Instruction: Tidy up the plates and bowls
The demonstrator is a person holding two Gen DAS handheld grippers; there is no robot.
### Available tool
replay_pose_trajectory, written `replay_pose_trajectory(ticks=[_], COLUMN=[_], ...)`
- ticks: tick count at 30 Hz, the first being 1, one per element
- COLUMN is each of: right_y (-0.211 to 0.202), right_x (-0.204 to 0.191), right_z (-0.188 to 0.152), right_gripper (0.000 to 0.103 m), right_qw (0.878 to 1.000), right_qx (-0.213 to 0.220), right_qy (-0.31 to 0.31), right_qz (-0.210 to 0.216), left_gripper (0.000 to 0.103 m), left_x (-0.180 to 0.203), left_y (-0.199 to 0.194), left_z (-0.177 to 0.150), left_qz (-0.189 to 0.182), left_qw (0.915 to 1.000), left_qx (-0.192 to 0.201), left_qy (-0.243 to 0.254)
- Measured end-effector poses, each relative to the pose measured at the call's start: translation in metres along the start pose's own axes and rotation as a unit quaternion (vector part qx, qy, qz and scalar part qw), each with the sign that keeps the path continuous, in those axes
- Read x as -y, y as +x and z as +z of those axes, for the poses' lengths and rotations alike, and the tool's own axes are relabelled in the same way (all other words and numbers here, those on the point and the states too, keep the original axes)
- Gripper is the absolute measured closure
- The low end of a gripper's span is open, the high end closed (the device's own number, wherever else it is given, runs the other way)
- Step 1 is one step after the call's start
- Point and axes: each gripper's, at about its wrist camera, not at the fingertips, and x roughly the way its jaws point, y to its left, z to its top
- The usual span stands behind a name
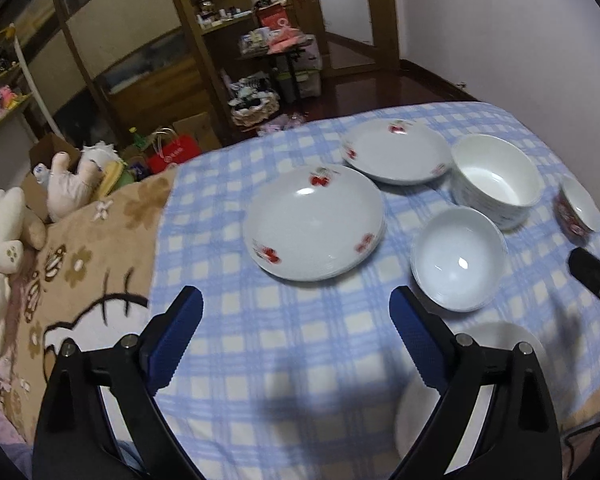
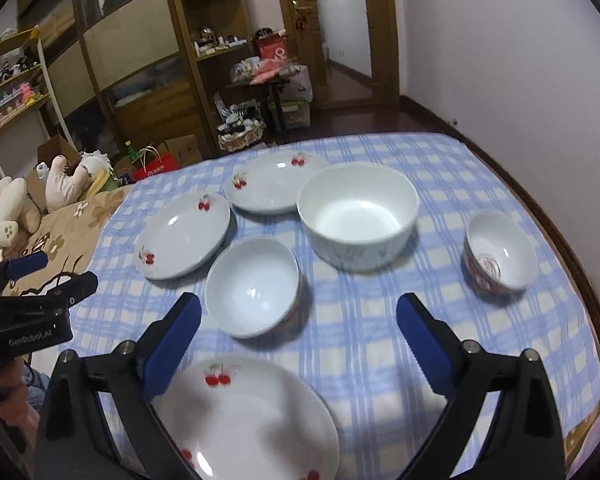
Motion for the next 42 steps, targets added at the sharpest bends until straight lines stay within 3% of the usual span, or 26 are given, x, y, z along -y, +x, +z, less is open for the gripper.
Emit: replay_pose_trajectory(ticks=[7,16,27,42], right_y=[0.022,0.059,0.115,0.198], right_x=[-0.013,-0.032,-0.059,-0.091], right_z=[0.031,0.058,0.085,0.083], right_gripper=[0.0,0.0,0.0,0.0], right_qw=[1.0,0.999,0.998,0.995], right_qx=[0.011,0.019,-0.008,-0.083], right_qy=[-0.014,-0.026,-0.01,-0.008], right_qz=[0.013,0.034,0.06,0.052], left_gripper=[0.01,0.01,0.01,0.01], left_x=[-0.031,-0.065,-0.086,-0.091], left_y=[0.027,0.056,0.105,0.176], left_z=[0.02,0.044,0.063,0.056], left_qz=[0.016,-0.001,-0.01,-0.032], left_qw=[0.9993,0.997,0.994,0.9857], left_qx=[-0.017,-0.028,-0.026,-0.08], left_qy=[-0.028,-0.072,-0.106,-0.145])
